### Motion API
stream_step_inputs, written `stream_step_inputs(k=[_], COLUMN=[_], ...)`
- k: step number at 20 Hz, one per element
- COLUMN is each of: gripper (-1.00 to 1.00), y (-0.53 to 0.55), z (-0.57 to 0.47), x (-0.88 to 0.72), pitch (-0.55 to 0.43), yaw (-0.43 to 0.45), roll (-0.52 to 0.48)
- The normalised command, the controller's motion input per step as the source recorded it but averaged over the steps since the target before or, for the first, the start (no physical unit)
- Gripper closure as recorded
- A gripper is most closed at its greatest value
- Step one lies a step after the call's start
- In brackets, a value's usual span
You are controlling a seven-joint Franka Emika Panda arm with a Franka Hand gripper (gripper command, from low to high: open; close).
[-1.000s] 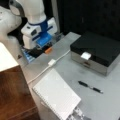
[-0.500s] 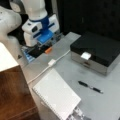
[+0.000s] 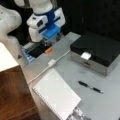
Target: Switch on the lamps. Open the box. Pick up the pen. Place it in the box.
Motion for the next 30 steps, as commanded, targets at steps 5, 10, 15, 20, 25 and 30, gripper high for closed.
stream_step_inputs(k=[5,10,15,20,25,30], gripper=[-1.00,-1.00,-1.00,-1.00,-1.00,-1.00], y=[0.00,0.01,0.02,-0.02,-0.03,-0.01], z=[0.29,0.13,-0.02,-0.17,-0.25,-0.20], x=[0.78,0.48,0.22,0.22,0.26,0.23], pitch=[0.386,0.292,0.161,0.054,-0.016,-0.035], yaw=[-0.123,-0.039,0.111,0.158,0.120,0.037], roll=[0.248,0.310,0.365,0.374,0.319,0.281])
